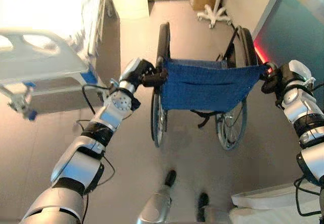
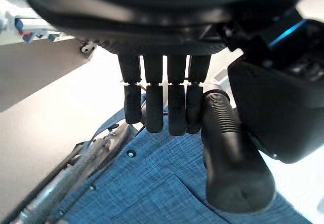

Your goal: Push the wheelchair next to the bed

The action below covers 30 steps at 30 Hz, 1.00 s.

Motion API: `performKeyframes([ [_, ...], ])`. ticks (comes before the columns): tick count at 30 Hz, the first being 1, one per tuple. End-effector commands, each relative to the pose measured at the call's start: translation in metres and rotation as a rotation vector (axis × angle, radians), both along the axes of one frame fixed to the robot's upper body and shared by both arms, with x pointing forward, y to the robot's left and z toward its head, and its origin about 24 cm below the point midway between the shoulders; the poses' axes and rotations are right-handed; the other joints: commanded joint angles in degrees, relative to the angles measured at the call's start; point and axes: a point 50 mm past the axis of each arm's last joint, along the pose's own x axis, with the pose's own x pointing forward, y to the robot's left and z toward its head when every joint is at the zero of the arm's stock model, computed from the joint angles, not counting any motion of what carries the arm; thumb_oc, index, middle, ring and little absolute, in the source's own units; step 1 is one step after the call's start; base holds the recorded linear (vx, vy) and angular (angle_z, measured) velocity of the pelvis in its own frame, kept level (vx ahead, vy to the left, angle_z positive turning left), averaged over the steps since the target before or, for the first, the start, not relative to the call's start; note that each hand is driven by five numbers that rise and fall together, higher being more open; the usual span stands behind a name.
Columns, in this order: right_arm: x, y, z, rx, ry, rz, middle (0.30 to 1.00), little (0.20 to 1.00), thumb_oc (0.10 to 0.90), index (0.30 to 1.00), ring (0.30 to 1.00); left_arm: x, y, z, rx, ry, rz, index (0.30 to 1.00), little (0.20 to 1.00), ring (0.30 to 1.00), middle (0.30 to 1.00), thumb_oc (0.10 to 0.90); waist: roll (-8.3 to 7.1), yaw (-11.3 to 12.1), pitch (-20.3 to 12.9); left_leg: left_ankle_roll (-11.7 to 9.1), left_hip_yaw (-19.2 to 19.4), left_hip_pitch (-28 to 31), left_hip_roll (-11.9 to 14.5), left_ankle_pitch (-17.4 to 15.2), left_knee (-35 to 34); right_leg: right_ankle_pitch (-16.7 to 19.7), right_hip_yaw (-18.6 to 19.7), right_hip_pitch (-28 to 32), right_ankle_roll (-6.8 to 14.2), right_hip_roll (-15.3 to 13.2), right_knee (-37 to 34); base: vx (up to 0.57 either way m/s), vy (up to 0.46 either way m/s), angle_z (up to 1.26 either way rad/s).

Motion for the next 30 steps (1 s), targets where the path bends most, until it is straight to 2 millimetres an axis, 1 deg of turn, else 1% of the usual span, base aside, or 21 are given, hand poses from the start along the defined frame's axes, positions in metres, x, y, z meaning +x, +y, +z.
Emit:
performKeyframes([
  [1, 0.019, 0.145, 0.043, -0.185, -0.211, 0.675, 0.3, 0.3, 0.4, 0.3, 0.3, -0.022, 0.028, -0.076, 0.319, 0.259, 0.05, 0.3, 0.3, 0.3, 0.3, 0.4, -1.8, 1.94, 1.96, -1.44, -4.47, 7.87, 3.95, -13.43, -4.72, 13.02, 7.22, -9.01, 2.91, -5.57, -7.98, 0.38, -0.459, 0.58],
  [2, 0.019, 0.144, 0.046, -0.182, -0.218, 0.662, 0.3, 0.3, 0.4, 0.3, 0.3, -0.022, 0.026, -0.076, 0.324, 0.25, 0.04, 0.3, 0.3, 0.3, 0.3, 0.4, -2.04, 1.66, 2.12, -1.74, -4.74, 8.01, 4.37, -14.07, -4.22, 13.18, 7.57, -9.62, 2.96, -5.84, -7.73, 0.38, -0.477, 0.38],
  [4, 0.019, 0.135, 0.052, -0.143, -0.238, 0.622, 0.3, 0.3, 0.4, 0.3, 0.3, -0.021, 0.022, -0.074, 0.336, 0.235, 0.029, 0.3, 0.3, 0.3, 0.3, 0.4, -2.21, 1.02, 2.22, -2.41, -4.89, 8.31, 7.12, -14.96, -2.93, 10.92, 6.74, -11.15, 2.77, -5.34, -1.38, 0.34, -0.396, 0.32],
  [5, 0.02, 0.132, 0.052, -0.128, -0.236, 0.613, 0.3, 0.3, 0.4, 0.3, 0.3, -0.021, 0.02, -0.077, 0.326, 0.242, 0.031, 0.3, 0.3, 0.3, 0.3, 0.4, -2.13, 0.89, 2.07, -2.77, -4.33, 8.39, 8.73, -14.77, -2.6, 9.94, 5.46, -11.37, 2.87, -5.58, 1.11, 0.35, -0.314, 0.45],
  [6, 0.02, 0.13, 0.054, -0.123, -0.228, 0.608, 0.3, 0.3, 0.4, 0.3, 0.3, -0.022, 0.015, -0.081, 0.317, 0.246, 0.032, 0.3, 0.3, 0.3, 0.3, 0.4, -1.5, 0.57, 2.07, -3.15, -3.9, 8.89, 10.69, -13.86, -2.81, 7.71, 4.12, -11.74, 2.41, -5.29, 4.97, 0.35, -0.278, 0.79],
  [7, 0.02, 0.131, 0.056, -0.126, -0.23, 0.612, 0.3, 0.3, 0.4, 0.3, 0.3, -0.022, 0.012, -0.081, 0.315, 0.24, 0.032, 0.3, 0.3, 0.3, 0.3, 0.4, -1.15, 0.19, 2.32, -3.43, -3.2, 9.36, 11.67, -13.0, -3.31, 6.82, 3.41, -12.27, 2.01, -5.24, 6.54, 0.35, -0.246, 0.87],
  [9, 0.019, 0.129, 0.065, -0.146, -0.25, 0.622, 0.3, 0.3, 0.4, 0.3, 0.3, -0.02, 0.003, -0.078, 0.281, 0.215, 0.04, 0.3, 0.3, 0.3, 0.3, 0.4, 0.08, -1.06, 2.61, -4.76, -1.35, 11.4, 13.61, -9.73, -7.49, 5.96, 1.76, -12.25, 1.22, -4.76, 6.46, 0.24, -0.175, 0.5],
  [12, 0.017, 0.129, 0.073, -0.213, -0.277, 0.644, 0.3, 0.3, 0.4, 0.3, 0.3, -0.014, -0.009, -0.07, 0.241, 0.196, 0.037, 0.3, 0.3, 0.3, 0.3, 0.4, 1.79, -2.29, 2.5, -5.96, -0.77, 12.37, 14.57, -5.73, -13.09, 4.42, 0.41, -11.08, -0.05, -3.23, 5.8, 0.21, -0.172, 0.6],
  [15, 0.017, 0.131, 0.074, -0.245, -0.278, 0.661, 0.3, 0.3, 0.4, 0.3, 0.3, -0.013, -0.014, -0.069, 0.197, 0.2, 0.041, 0.3, 0.3, 0.3, 0.3, 0.4, 2.71, -3.2, 2.26, -6.68, -0.59, 14.19, 15.37, -4.24, -15.62, 2.79, -0.7, -10.24, -1.54, -1.92, 6.36, 0.26, -0.169, 0.48],
  [16, 0.017, 0.13, 0.072, -0.255, -0.265, 0.669, 0.3, 0.3, 0.4, 0.3, 0.3, -0.013, -0.016, -0.07, 0.183, 0.206, 0.038, 0.3, 0.3, 0.3, 0.3, 0.4, 3.04, -3.59, 1.78, -7.12, -0.36, 15.92, 15.78, -3.96, -16.97, 2.1, -1.14, -9.85, -2.03, -1.36, 6.65, 0.25, -0.177, 0.18],
  [18, 0.017, 0.129, 0.068, -0.25, -0.253, 0.669, 0.3, 0.3, 0.4, 0.3, 0.3, -0.013, -0.017, -0.071, 0.184, 0.216, 0.031, 0.3, 0.3, 0.3, 0.3, 0.4, 3.09, -4.05, 0.79, -7.52, 0.41, 17.45, 16.48, -3.59, -17.42, 1.24, -1.94, -9.34, -2.94, -0.72, 7.08, 0.27, -0.235, 0.18],
  [19, 0.017, 0.128, 0.065, -0.247, -0.243, 0.668, 0.3, 0.3, 0.4, 0.3, 0.3, -0.013, -0.018, -0.072, 0.185, 0.22, 0.027, 0.3, 0.3, 0.3, 0.3, 0.4, 3.09, -4.3, 0.35, -7.77, 0.92, 18.05, 17.1, -2.5, -17.28, 0.86, -2.43, -8.97, -3.43, -0.21, 7.23, 0.27, -0.262, 0.22],
  [22, 0.017, 0.123, 0.052, -0.217, -0.21, 0.657, 0.3, 0.3, 0.4, 0.3, 0.3, -0.015, -0.019, -0.076, 0.183, 0.228, 0.022, 0.3, 0.3, 0.3, 0.3, 0.4, 2.8, -5.19, -1.13, -8.37, 2.35, 18.4, 19.35, 3.81, -14.03, 0.05, -3.77, -6.98, -5.14, 1.87, 6.56, 0.24, -0.236, 0.24],
  [23, 0.016, 0.121, 0.046, -0.205, -0.194, 0.647, 0.3, 0.3, 0.4, 0.3, 0.3, -0.017, -0.019, -0.078, 0.181, 0.228, 0.02, 0.3, 0.3, 0.3, 0.3, 0.4, 2.39, -5.36, -1.53, -8.26, 3.06, 18.46, 19.97, 5.43, -11.35, -0.27, -4.01, -6.03, -5.72, 2.43, 6.28, 0.16, -0.182, 0.27],
  [24, 0.016, 0.121, 0.045, -0.203, -0.193, 0.645, 0.3, 0.3, 0.4, 0.3, 0.3, -0.017, -0.019, -0.078, 0.181, 0.227, 0.02, 0.3, 0.3, 0.3, 0.3, 0.4, 2.3, -5.45, -1.72, -8.23, 3.03, 18.26, 19.93, 5.68, -11.29, -0.11, -4.1, -6.1, -5.75, 2.39, 6.09, 0.26, -0.272, 0.25],
  [25, 0.016, 0.117, 0.035, -0.179, -0.173, 0.626, 0.3, 0.3, 0.4, 0.3, 0.3, -0.018, -0.017, -0.081, 0.176, 0.224, 0.024, 0.3, 0.3, 0.3, 0.3, 0.4, 1.6, -5.41, -2.14, -7.82, 4.17, 17.94, 20.05, 6.22, -5.95, -0.81, -4.52, -4.56, -6.7, 2.86, 5.88, 0.27, -0.25, 0.2],
  [26, 0.016, 0.115, 0.029, -0.153, -0.164, 0.614, 0.3, 0.3, 0.4, 0.3, 0.3, -0.019, -0.016, -0.082, 0.17, 0.221, 0.026, 0.3, 0.3, 0.3, 0.3, 0.4, 1.2, -4.94, -2.04, -7.13, 3.92, 16.72, 18.96, 5.64, -3.5, -1.3, -4.34, -3.31, -7.05, 3.29, 5.76, 0.26, -0.242, 0.13],
  [27, 0.016, 0.115, 0.029, -0.153, -0.164, 0.614, 0.3, 0.3, 0.4, 0.3, 0.3, -0.019, -0.016, -0.082, 0.17, 0.221, 0.026, 0.3, 0.3, 0.3, 0.3, 0.4, 1.2, -4.94, -2.04, -7.13, 3.92, 16.72, 18.96, 5.64, -3.5, -1.3, -4.34, -3.31, -7.05, 3.29, 5.76, 0.37, -0.23, -0.06],
  [28, 0.017, 0.118, 0.018, -0.118, -0.142, 0.591, 0.3, 0.3, 0.4, 0.3, 0.3, -0.02, -0.014, -0.083, 0.172, 0.216, 0.032, 0.3, 0.3, 0.3, 0.3, 0.4, 0.67, -3.22, -1.54, -4.95, 2.62, 12.66, 14.13, 2.75, -0.78, -2.22, -2.46, -0.57, -7.37, 4.52, 5.56, 0.38, -0.184, -0.03],
  [29, 0.017, 0.119, 0.013, -0.095, -0.13, 0.575, 0.3, 0.3, 0.4, 0.3, 0.3, -0.02, -0.014, -0.083, 0.164, 0.214, 0.036, 0.3, 0.3, 0.3, 0.3, 0.4, 0.83, -2.49, -1.02, -4.45, 2.85, 10.7, 12.46, 2.06, -0.15, -2.83, -1.73, 0.98, -7.51, 5.31, 5.64, 0.58, -0.228, -0.06],
  [30, 0.017, 0.12, 0.005, -0.071, -0.103, 0.555, 0.3, 0.3, 0.4, 0.3, 0.3, -0.021, -0.013, -0.083, 0.145, 0.213, 0.043, 0.3, 0.3, 0.3, 0.3, 0.4, 1.18, -1.38, -0.23, -4.11, 3.73, 6.59, 9.62, 2.04, 0.53, -3.58, -0.74, 3.87, -7.86, 6.68, 5.24, 0.43, -0.101, -0.12],
])
